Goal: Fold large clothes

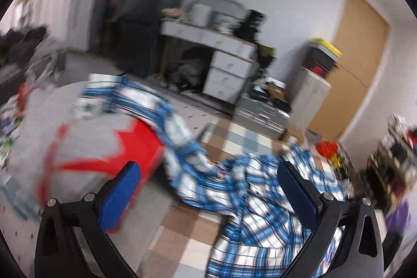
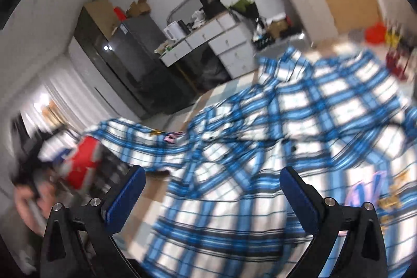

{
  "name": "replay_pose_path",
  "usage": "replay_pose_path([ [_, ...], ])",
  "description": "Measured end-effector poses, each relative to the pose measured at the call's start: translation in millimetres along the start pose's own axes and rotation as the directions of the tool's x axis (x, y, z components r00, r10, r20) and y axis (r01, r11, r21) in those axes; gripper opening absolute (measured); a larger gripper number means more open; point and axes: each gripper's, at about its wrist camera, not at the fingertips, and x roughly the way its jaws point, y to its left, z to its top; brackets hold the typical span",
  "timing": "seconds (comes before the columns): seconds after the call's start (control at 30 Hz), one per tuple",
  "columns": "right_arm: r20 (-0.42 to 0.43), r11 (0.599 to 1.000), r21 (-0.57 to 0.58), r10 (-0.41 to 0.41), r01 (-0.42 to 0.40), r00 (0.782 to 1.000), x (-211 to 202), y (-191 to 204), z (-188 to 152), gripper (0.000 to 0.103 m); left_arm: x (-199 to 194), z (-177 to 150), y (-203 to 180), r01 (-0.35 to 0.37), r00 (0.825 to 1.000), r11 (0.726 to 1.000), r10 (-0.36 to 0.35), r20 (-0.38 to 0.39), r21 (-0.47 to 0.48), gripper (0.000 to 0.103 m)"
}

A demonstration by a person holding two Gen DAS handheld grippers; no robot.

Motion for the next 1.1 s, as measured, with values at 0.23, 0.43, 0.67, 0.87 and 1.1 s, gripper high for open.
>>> replay_pose_path([
  [0.23,-0.019,0.997,0.003,0.072,-0.072,0.997,-0.6,-1.8,-5.6,0.103,26.1,47.9,93.3,-0.058,0.986,0.953,0.008,-0.166,-0.297,0.102],
  [0.43,-0.039,0.993,-0.043,0.112,-0.113,0.993,-2.4,8.4,-12.8,0.103,60.4,39.3,135.8,-0.023,0.966,0.860,-0.113,-0.234,-0.510,0.102],
  [0.67,-0.021,0.990,-0.045,0.130,-0.131,0.991,-2.9,10.1,-13.1,0.103,60.9,38.4,141.8,0.108,0.958,0.743,-0.255,-0.129,-0.660,0.102],
  [0.87,-0.027,0.992,-0.023,0.123,-0.124,0.992,0.8,5.4,-13.5,0.103,61.6,49.8,139.5,0.179,0.940,0.751,-0.320,-0.114,-0.636,0.060],
  [1.1,-0.022,0.992,-0.055,0.108,-0.110,0.994,0.8,9.4,-14.7,0.103,66.2,55.9,141.0,0.158,0.950,0.781,-0.286,-0.121,-0.604,0.041],
])
